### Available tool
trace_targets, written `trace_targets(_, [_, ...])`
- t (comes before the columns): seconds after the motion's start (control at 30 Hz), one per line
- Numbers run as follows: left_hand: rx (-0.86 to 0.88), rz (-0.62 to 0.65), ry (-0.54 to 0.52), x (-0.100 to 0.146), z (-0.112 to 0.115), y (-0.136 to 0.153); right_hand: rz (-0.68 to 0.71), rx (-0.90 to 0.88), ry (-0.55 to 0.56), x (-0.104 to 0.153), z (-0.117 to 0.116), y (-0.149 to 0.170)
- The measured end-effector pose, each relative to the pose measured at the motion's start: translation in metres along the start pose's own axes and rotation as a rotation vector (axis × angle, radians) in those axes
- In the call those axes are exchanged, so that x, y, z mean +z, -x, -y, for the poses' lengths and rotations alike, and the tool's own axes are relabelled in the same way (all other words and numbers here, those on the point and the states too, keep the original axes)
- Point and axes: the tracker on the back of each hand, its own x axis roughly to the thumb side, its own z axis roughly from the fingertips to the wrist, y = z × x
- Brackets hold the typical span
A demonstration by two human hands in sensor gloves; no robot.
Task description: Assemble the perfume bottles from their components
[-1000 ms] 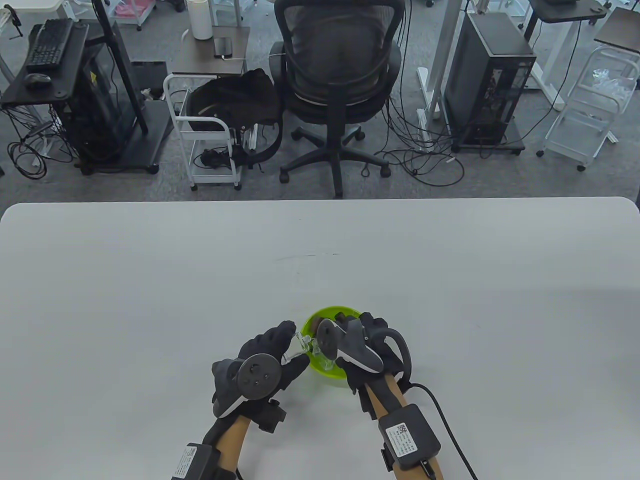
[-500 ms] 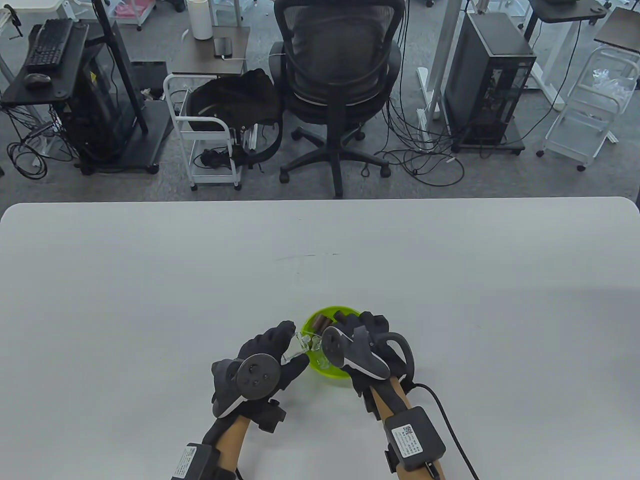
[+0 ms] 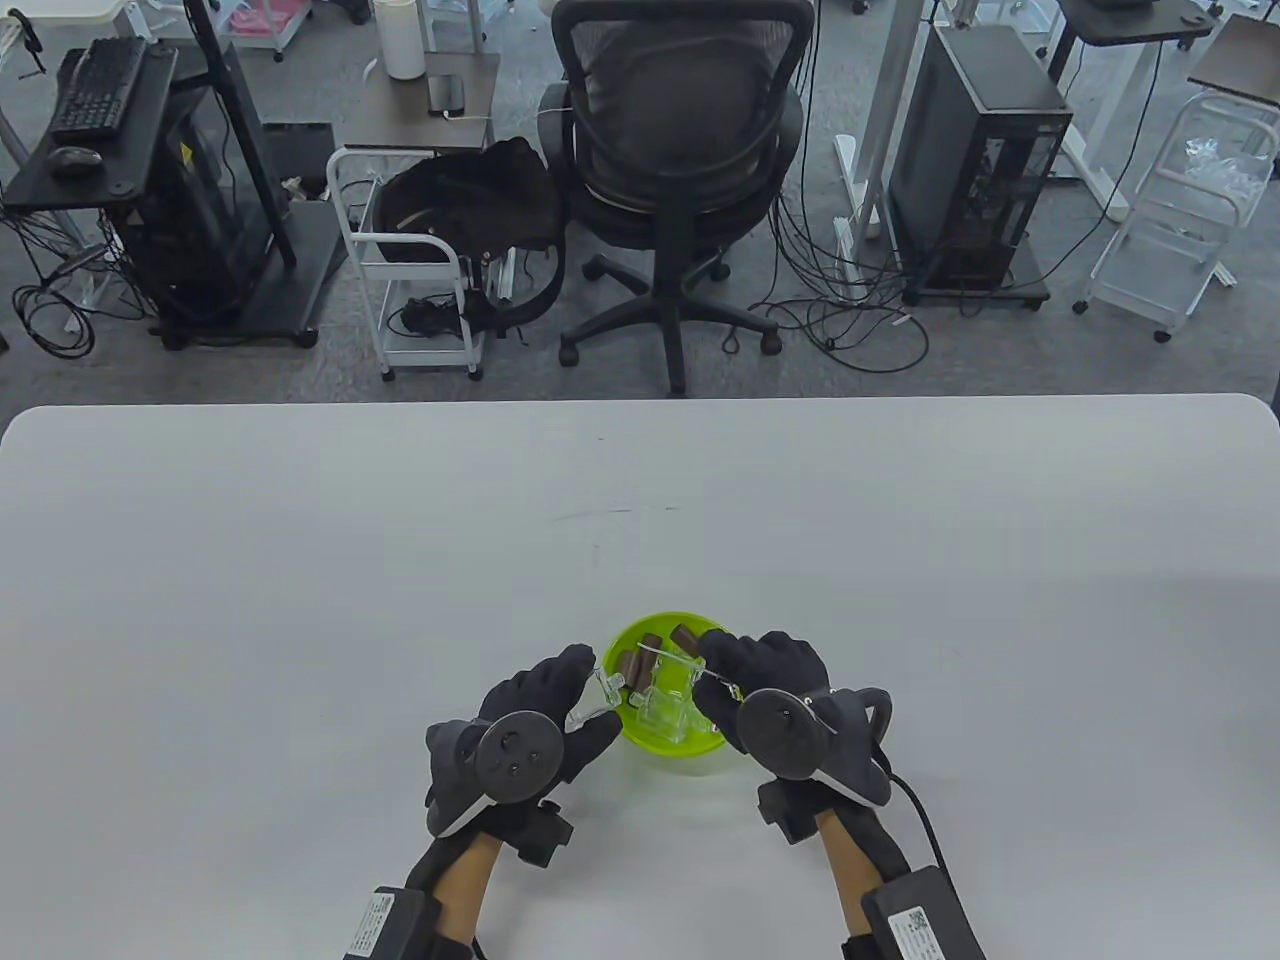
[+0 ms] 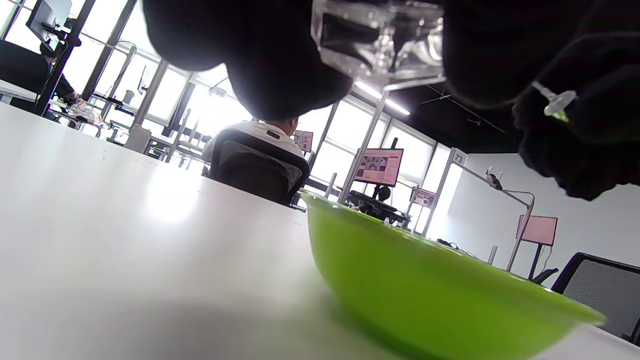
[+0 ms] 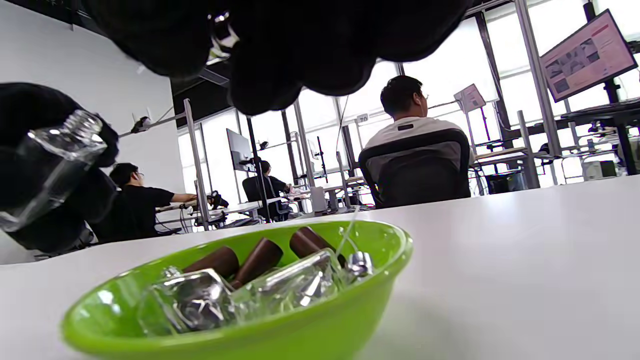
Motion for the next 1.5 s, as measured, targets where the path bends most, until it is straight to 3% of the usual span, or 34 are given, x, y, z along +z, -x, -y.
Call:
trace_targets(0.23, [-0.014,0.018,-0.001,0.002,0.002,-0.003,0.040,0.057,-0.057,0.009,0.009,-0.004])
trace_targets(1.03, [-0.034,0.053,0.017,0.003,0.005,-0.007,0.078,0.116,-0.153,0.006,0.002,-0.012])
trace_targets(1.33, [-0.044,0.135,0.019,0.004,0.006,-0.021,0.083,-0.028,-0.203,0.002,-0.009,-0.026])
trace_targets(1.5, [-0.053,0.158,0.022,0.001,0.009,-0.024,0.078,-0.008,-0.203,0.002,-0.017,-0.030])
